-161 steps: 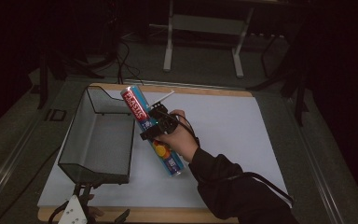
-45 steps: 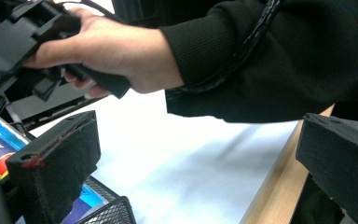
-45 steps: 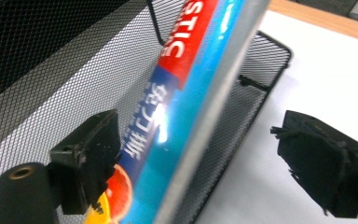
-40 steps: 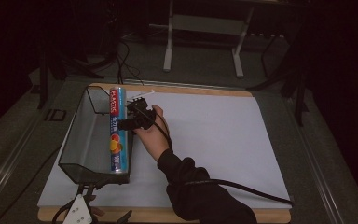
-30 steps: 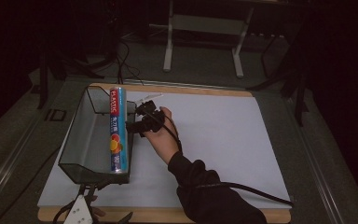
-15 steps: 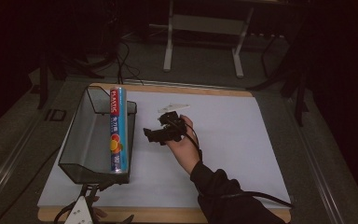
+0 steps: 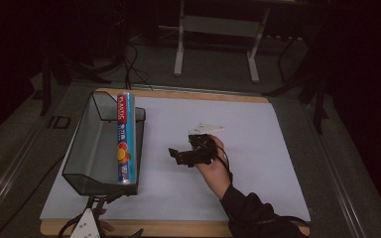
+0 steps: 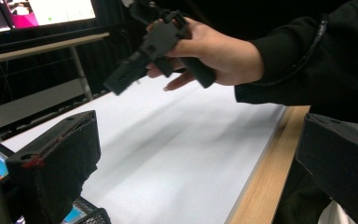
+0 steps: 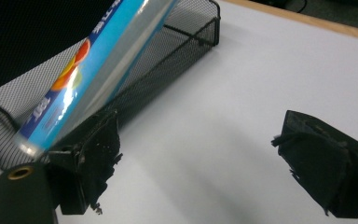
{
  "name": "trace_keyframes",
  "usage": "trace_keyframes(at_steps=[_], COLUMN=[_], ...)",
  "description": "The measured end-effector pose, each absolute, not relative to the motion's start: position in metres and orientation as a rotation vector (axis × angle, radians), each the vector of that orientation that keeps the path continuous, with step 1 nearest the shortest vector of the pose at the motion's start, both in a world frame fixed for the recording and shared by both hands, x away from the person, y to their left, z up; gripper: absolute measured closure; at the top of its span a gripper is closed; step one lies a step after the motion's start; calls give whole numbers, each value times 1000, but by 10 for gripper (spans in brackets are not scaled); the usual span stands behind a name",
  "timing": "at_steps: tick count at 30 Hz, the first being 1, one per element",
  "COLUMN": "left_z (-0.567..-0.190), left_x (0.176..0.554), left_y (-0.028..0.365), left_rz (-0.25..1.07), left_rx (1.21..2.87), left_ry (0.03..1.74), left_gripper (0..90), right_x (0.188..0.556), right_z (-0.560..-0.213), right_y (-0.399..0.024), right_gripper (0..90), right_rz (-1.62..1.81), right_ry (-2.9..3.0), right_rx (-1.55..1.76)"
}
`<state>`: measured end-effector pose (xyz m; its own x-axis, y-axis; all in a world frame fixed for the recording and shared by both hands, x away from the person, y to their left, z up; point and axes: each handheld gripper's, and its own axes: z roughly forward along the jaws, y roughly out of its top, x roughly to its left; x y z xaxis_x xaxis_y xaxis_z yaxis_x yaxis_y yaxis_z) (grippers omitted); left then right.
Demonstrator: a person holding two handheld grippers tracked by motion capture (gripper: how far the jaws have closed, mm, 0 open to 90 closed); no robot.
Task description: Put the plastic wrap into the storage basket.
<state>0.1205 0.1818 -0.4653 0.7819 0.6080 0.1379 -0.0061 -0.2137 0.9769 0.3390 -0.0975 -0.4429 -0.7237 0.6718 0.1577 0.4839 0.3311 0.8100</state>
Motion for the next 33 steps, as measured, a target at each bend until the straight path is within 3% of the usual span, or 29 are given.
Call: trace_keyframes(at_steps=[33], left_z=[-466], left_x=[121], left_y=[180], left_rz=[595], left_rx=[1723], left_ry=[473], left_gripper=[6], right_x=[276], right_z=[-464], right_y=[-213], right_gripper=[133], right_rz=[1324], right_ry=[2290], right_rx=[1130])
